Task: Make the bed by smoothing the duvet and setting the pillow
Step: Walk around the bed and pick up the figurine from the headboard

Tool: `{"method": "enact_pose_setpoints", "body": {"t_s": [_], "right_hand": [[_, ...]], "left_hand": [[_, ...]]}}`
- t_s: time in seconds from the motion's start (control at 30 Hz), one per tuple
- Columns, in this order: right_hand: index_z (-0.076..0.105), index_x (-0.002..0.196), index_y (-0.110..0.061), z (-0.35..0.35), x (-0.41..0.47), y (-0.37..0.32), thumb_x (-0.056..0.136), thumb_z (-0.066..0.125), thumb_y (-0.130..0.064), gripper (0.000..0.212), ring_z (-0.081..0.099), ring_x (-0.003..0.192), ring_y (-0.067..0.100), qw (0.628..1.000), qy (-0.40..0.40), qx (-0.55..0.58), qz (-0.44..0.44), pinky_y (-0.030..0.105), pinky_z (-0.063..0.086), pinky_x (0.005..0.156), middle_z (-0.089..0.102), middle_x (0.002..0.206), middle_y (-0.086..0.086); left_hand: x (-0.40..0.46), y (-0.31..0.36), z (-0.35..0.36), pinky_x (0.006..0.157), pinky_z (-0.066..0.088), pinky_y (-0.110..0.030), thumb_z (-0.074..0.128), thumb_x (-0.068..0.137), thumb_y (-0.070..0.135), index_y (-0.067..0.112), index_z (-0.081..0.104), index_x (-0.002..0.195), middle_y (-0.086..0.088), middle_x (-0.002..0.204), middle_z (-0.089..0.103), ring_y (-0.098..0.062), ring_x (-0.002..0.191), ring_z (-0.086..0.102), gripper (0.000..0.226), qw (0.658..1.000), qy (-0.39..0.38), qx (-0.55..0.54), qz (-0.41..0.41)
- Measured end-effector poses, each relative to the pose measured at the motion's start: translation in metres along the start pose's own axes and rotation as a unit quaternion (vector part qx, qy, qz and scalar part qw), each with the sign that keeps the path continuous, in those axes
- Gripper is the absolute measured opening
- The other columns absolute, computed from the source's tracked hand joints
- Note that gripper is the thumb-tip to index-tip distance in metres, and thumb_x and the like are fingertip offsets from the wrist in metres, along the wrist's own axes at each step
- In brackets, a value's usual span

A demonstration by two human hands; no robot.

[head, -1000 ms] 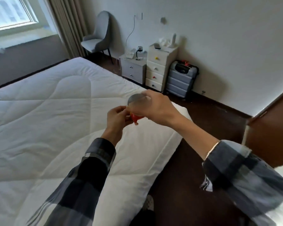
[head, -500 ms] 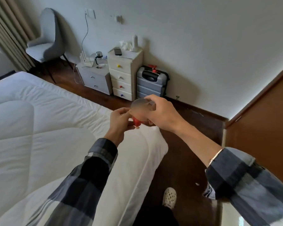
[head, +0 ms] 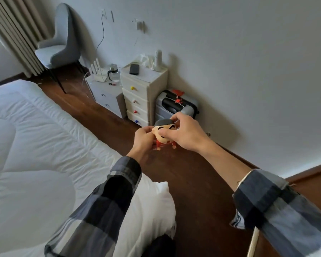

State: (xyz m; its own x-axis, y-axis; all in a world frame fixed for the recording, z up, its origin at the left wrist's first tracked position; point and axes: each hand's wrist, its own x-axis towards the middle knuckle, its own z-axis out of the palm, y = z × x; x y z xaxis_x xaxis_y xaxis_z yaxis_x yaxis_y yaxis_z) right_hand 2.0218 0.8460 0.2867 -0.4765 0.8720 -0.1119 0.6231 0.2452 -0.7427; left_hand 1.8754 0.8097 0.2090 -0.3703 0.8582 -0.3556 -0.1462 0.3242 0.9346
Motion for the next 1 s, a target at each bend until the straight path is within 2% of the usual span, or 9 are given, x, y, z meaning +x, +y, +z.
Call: {"method": "enact_pose_setpoints", "body": {"t_s": [0.13, 0.23, 0.33, 0.4, 0.5, 0.67, 0.77, 0.93, 1.0], "right_hand": [[0.057, 0.112, -0.019, -0.019, 0.104, 0.033, 0.074, 0.077, -0.055, 0.055, 0.061, 0.087, 0.010, 1.000, 0.012, -0.023, -0.008, 0.028, 0.050, 0.072, 0.064, 0.098, -0.007], [0.056, 0.125, -0.019, -0.035, 0.184, 0.050, 0.072, 0.076, -0.056, 0.067, 0.063, 0.103, 0.017, 1.000, 0.028, -0.012, -0.006, 0.041, 0.053, 0.089, 0.065, 0.115, -0.003], [0.061, 0.114, -0.021, -0.055, 0.261, 0.059, 0.071, 0.077, -0.054, 0.057, 0.068, 0.090, 0.018, 1.000, 0.016, 0.002, -0.011, 0.046, 0.058, 0.079, 0.068, 0.104, -0.005], [0.062, 0.112, -0.019, -0.069, 0.310, 0.061, 0.068, 0.077, -0.055, 0.059, 0.070, 0.083, 0.018, 1.000, 0.023, 0.008, -0.011, 0.045, 0.059, 0.073, 0.069, 0.100, -0.005], [0.061, 0.115, -0.017, -0.084, 0.376, 0.062, 0.072, 0.079, -0.051, 0.057, 0.068, 0.087, 0.015, 1.000, 0.014, 0.002, -0.013, 0.036, 0.057, 0.075, 0.070, 0.101, -0.004], [0.062, 0.110, -0.020, -0.090, 0.501, 0.074, 0.072, 0.080, -0.051, 0.052, 0.067, 0.090, 0.016, 0.999, -0.009, -0.002, -0.035, 0.038, 0.056, 0.082, 0.070, 0.101, -0.004], [0.062, 0.109, -0.021, -0.087, 0.569, 0.081, 0.069, 0.081, -0.052, 0.054, 0.066, 0.091, 0.015, 0.999, -0.014, 0.007, -0.032, 0.037, 0.055, 0.084, 0.069, 0.100, -0.005], [0.058, 0.106, -0.017, -0.066, 0.650, 0.085, 0.067, 0.083, -0.052, 0.058, 0.065, 0.089, 0.016, 0.999, -0.015, 0.028, -0.023, 0.027, 0.051, 0.072, 0.067, 0.097, -0.003], [0.056, 0.107, -0.016, -0.058, 0.678, 0.084, 0.070, 0.082, -0.053, 0.059, 0.065, 0.091, 0.018, 1.000, -0.018, 0.018, -0.014, 0.031, 0.052, 0.075, 0.067, 0.100, -0.001]], "left_hand": [[0.101, 0.014, 0.027, 0.043, 0.051, -0.025, 0.060, 0.096, 0.003, -0.007, 0.060, 0.119, -0.006, 0.061, 0.070, -0.013, 0.047, 0.064, 0.025, 0.999, 0.022, -0.029, -0.016], [0.178, 0.036, 0.045, 0.041, 0.045, -0.021, 0.057, 0.101, 0.013, -0.005, 0.059, 0.117, -0.004, 0.060, 0.066, -0.007, 0.042, 0.058, 0.024, 0.997, 0.026, -0.061, -0.032], [0.249, 0.067, 0.060, 0.054, 0.049, -0.028, 0.058, 0.101, 0.017, -0.001, 0.063, 0.107, -0.008, 0.067, 0.068, -0.016, 0.056, 0.063, 0.019, 0.994, 0.029, -0.097, -0.040], [0.296, 0.085, 0.067, 0.059, 0.047, -0.033, 0.060, 0.100, 0.017, 0.001, 0.064, 0.100, -0.012, 0.072, 0.068, -0.023, 0.064, 0.062, 0.016, 0.993, 0.041, -0.101, -0.043], [0.349, 0.112, 0.074, 0.058, 0.049, -0.030, 0.061, 0.100, 0.019, 0.004, 0.063, 0.099, -0.010, 0.072, 0.067, -0.019, 0.063, 0.062, 0.015, 0.993, 0.054, -0.096, -0.050], [0.460, 0.144, 0.078, 0.051, 0.055, -0.025, 0.055, 0.100, 0.013, 0.000, 0.065, 0.110, -0.014, 0.082, 0.065, -0.019, 0.062, 0.064, 0.019, 0.987, 0.101, -0.112, -0.056], [0.517, 0.160, 0.080, 0.050, 0.053, -0.023, 0.051, 0.102, 0.013, 0.002, 0.065, 0.112, -0.011, 0.079, 0.065, -0.014, 0.056, 0.065, 0.021, 0.983, 0.110, -0.133, -0.067], [0.597, 0.172, 0.064, 0.055, 0.059, -0.029, 0.047, 0.100, 0.006, 0.000, 0.065, 0.112, -0.015, 0.084, 0.068, -0.021, 0.066, 0.067, 0.022, 0.980, 0.137, -0.111, -0.087], [0.629, 0.175, 0.052, 0.063, 0.061, -0.033, 0.048, 0.098, 0.005, 0.001, 0.066, 0.108, -0.016, 0.087, 0.067, -0.022, 0.067, 0.066, 0.021, 0.982, 0.135, -0.091, -0.090]]}}
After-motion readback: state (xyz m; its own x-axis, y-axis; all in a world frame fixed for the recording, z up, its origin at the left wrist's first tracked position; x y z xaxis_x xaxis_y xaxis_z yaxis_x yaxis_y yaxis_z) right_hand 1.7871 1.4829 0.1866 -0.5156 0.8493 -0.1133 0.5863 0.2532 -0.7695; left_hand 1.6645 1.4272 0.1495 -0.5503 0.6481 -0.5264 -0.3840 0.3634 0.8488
